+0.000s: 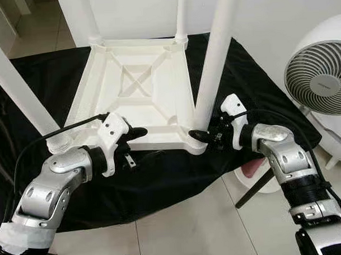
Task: Building children table
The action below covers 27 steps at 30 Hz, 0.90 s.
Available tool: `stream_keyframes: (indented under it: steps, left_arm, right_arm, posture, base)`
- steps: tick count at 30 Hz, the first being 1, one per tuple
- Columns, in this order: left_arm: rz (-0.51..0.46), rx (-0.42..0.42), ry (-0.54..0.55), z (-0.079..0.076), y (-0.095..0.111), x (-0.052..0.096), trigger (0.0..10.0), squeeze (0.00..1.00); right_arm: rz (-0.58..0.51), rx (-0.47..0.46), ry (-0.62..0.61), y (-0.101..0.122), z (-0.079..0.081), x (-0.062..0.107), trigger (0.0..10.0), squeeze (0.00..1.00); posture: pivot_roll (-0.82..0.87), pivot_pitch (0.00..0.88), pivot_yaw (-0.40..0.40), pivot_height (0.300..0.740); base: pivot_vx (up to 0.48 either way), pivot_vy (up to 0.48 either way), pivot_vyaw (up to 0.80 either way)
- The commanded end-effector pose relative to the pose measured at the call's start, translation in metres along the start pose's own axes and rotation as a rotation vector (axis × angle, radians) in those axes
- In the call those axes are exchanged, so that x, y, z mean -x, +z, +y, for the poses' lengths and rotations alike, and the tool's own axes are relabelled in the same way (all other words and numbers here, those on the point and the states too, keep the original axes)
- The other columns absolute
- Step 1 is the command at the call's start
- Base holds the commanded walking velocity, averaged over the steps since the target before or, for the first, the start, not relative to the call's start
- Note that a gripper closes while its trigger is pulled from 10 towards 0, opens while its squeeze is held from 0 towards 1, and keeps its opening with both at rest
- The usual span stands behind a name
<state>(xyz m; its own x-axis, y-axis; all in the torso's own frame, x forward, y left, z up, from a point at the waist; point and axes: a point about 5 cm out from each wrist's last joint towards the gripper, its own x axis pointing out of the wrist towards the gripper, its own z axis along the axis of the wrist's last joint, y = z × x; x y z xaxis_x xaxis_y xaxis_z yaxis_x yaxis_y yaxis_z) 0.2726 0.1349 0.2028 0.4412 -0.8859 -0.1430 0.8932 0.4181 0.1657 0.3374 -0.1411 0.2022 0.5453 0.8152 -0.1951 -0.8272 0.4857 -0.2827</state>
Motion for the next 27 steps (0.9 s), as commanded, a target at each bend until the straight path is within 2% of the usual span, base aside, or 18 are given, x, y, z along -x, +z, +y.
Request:
stream_keyframes:
  steps: [1, 4, 6, 8, 9, 12, 15, 18, 20, 23, 27]
  left_arm:
    - [0.007, -0.003, 0.062, 0.002, 0.000, 0.002, 10.0, 0.00]
    - [0.007, -0.002, 0.063, 0.002, 0.000, 0.002, 10.0, 0.00]
    - [0.007, 0.001, 0.065, 0.001, -0.001, 0.002, 10.0, 0.00]
    - [0.006, 0.004, 0.067, 0.000, -0.001, 0.003, 10.0, 0.00]
    - [0.006, 0.005, 0.068, 0.000, -0.001, 0.003, 10.0, 0.00]
    - [0.007, 0.009, 0.063, 0.000, -0.002, 0.003, 10.0, 0.00]
    - [0.007, 0.011, 0.057, 0.000, -0.002, 0.002, 10.0, 0.00]
    - [0.007, 0.010, 0.053, 0.000, -0.001, 0.001, 10.0, 0.00]
    - [0.006, 0.008, 0.048, 0.001, -0.001, 0.000, 10.0, 0.00]
    - [0.004, 0.008, 0.046, 0.001, -0.001, -0.001, 10.0, 0.00]
    - [0.004, 0.008, 0.046, 0.001, 0.000, -0.001, 10.0, 0.00]
  right_arm:
    - [0.007, 0.005, 0.008, -0.001, 0.005, -0.008, 0.0, 0.00]
    - [0.012, 0.006, 0.001, -0.003, 0.003, -0.009, 0.0, 0.00]
    - [0.055, -0.027, -0.198, -0.010, 0.004, -0.010, 0.0, 0.00]
    - [0.076, -0.097, -0.393, -0.016, 0.006, -0.006, 0.0, 0.00]
    - [0.079, -0.111, -0.440, -0.017, 0.007, -0.004, 0.0, 0.00]
    - [0.103, -0.235, -0.695, -0.024, 0.014, 0.002, 0.0, 0.00]
    - [0.120, -0.311, -0.850, -0.027, 0.025, 0.002, 0.0, 0.00]
    - [0.123, -0.347, -0.904, -0.027, 0.031, 0.000, 0.0, 0.00]
    - [0.131, -0.396, -1.006, -0.028, 0.043, -0.006, 0.0, 0.00]
    - [0.142, -0.441, -1.042, -0.028, 0.051, -0.012, 0.0, 0.00]
    - [0.137, -0.452, -1.054, -0.026, 0.053, -0.015, 0.0, 0.00]
  posture:
    - [-0.03, 0.137, 0.042, 0.740]
    - [-0.03, 0.137, 0.042, 0.740]
    - [-0.03, 0.142, 0.035, 0.740]
    - [-0.03, 0.143, 0.029, 0.740]
    - [-0.03, 0.143, 0.029, 0.740]
    - [-0.05, 0.146, 0.038, 0.740]
    - [-0.05, 0.146, 0.040, 0.740]
    - [-0.06, 0.145, 0.045, 0.740]
    - [-0.06, 0.144, 0.046, 0.740]
    - [-0.05, 0.143, 0.045, 0.740]
    - [-0.05, 0.142, 0.041, 0.740]
  base:
    - [0.000, 0.000, 0.00]
    - [0.000, 0.000, 0.00]
    - [0.000, 0.000, 0.00]
    - [0.000, 0.000, 0.00]
    - [0.000, 0.000, 0.00]
    - [0.000, 0.000, 0.00]
    - [0.000, 0.000, 0.00]
    - [0.000, 0.000, 0.00]
    - [0.000, 0.000, 0.00]
    - [0.000, 0.000, 0.00]
    - [0.000, 0.000, 0.00]
